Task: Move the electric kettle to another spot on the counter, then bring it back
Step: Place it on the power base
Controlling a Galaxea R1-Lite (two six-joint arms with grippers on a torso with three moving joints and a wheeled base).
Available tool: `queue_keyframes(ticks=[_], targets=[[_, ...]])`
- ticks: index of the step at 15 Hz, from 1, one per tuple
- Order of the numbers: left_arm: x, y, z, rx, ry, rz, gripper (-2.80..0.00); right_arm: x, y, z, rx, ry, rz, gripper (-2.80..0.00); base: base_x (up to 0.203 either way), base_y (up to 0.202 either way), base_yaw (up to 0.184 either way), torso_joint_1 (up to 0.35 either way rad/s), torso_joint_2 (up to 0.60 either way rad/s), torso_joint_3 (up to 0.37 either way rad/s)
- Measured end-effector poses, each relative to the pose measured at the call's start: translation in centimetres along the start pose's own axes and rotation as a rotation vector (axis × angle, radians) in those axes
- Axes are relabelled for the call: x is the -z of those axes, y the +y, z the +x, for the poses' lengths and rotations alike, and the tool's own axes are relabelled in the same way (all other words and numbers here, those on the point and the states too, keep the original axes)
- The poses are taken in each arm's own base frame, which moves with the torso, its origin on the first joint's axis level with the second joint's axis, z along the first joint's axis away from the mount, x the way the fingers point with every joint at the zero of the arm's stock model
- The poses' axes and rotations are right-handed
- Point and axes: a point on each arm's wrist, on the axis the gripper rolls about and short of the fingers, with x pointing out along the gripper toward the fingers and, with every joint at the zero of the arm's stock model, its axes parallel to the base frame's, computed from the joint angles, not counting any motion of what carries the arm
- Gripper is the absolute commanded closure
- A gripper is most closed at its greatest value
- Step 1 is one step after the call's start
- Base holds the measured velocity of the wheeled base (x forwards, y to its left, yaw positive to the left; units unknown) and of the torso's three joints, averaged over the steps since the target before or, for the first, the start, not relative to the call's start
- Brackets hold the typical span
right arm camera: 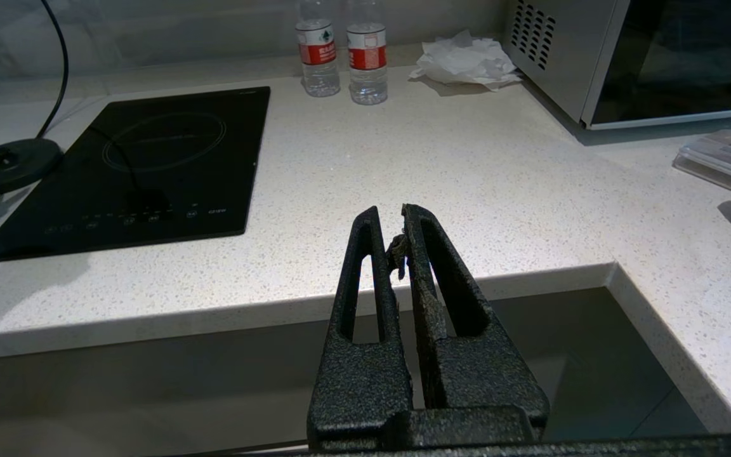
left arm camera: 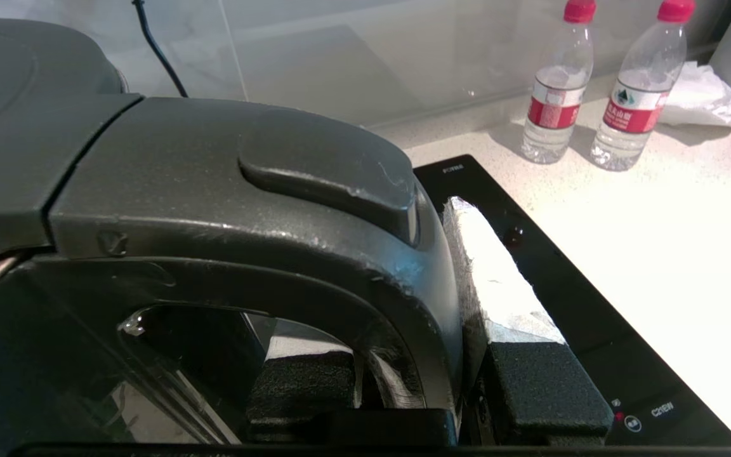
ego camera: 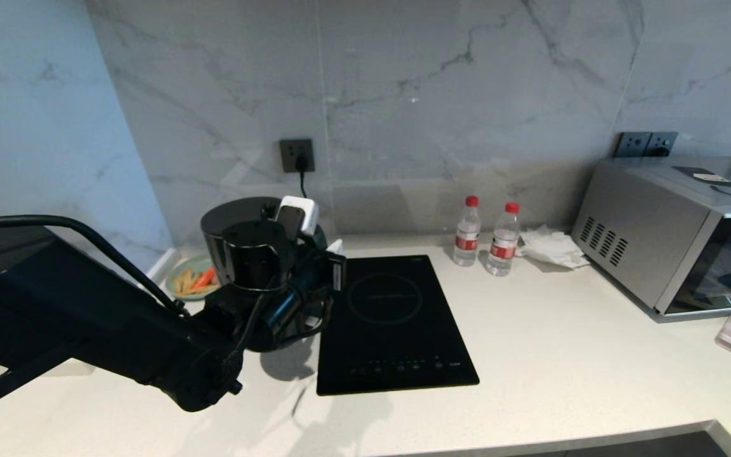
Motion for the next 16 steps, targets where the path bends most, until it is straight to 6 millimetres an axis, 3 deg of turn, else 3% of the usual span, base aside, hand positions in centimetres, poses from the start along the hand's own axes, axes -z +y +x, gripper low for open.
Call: queue_keyframes(ticks=[2,11,16], targets=[[0.17,0.02,-0.01,-0.001,0.006,0.001,0.00,0.00,0.00,0.00,0.000,0.000,0.000,0.00,0.051,0.000,0.000,-0.007,0.00,0.004],[0.16,0.02,-0.04,-0.001,0.005,0.001,0.00,0.00,0.00,0.00,0.000,0.000,0.000,0.00,0.196,0.000,0.002,0.005,0.00,0.003],[0.15,-0.07,-0.04,0.001,0.001,-0.001,0.00,0.00,0.00,0.00,0.000,0.000,0.000,0.00,0.024,0.000,0.001,0.002,0.00,0.000]])
